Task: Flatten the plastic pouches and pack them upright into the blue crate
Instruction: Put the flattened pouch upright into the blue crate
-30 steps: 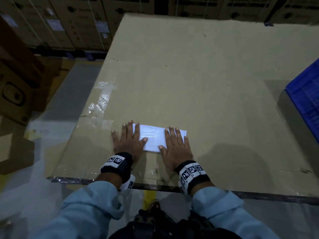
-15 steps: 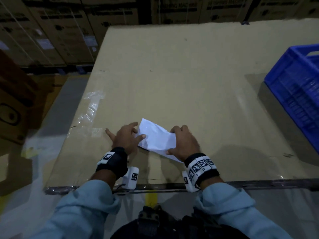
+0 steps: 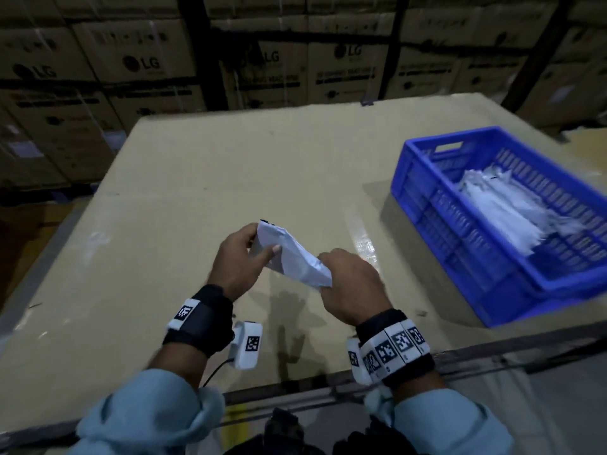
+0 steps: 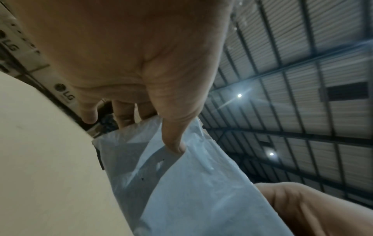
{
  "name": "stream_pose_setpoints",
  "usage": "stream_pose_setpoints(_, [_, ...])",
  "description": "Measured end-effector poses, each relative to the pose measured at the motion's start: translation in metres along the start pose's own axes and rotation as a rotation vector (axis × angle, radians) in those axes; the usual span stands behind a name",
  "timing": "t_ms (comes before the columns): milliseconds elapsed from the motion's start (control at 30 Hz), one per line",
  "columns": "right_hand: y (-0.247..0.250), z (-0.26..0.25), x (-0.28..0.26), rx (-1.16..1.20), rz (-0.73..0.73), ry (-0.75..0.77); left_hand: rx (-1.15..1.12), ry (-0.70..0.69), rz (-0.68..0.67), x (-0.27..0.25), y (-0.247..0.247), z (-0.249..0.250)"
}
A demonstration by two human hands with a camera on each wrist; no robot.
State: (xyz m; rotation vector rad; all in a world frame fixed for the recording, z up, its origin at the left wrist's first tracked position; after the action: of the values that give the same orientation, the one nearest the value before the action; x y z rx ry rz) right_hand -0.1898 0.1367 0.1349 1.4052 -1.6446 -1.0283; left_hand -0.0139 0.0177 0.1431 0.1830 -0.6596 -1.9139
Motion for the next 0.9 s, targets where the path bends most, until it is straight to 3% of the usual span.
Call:
stream_pose_setpoints(300, [0.143,0.132,-0.043,-0.075,0.238,-0.125,-0.172,-0.263,0.060,0.040,-0.127,0.177])
stream_pose_setpoints(567, [0.234,0.209,-0.039,-0.106,0.480,-0.216,-0.172,-0.353,0.182,0.110,-0.201,0.239])
stream_pose_setpoints(667, [0.267,0.246,-0.041,-0.112,0.656,-0.305,-0.020,-0.405,0.251,0.150,-0.231,0.257])
stream_pose_setpoints(800, [0.304,0.313,-0.046,-0.139,0.813,-0.462,0.396,-0.401,0.057,0.192,-0.301,0.284])
stream_pose_setpoints(900, [0.326,0.360,-0.042,-0.142,0.860,-0.524,0.711,-0.508,-0.188,0.208,-0.373,0.302])
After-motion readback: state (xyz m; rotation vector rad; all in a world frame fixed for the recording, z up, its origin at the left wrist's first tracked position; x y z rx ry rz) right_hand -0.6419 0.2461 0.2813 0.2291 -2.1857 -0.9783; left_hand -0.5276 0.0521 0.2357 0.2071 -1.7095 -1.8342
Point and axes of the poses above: each hand's wrist, its own x-axis towards the middle knuckle, its own y-axis out of the back of the hand, z = x × y, the point moved 7 cm from there along x, towards the middle knuckle, and after that the axes turned 3 degrees about y, right-handed, at the moved point
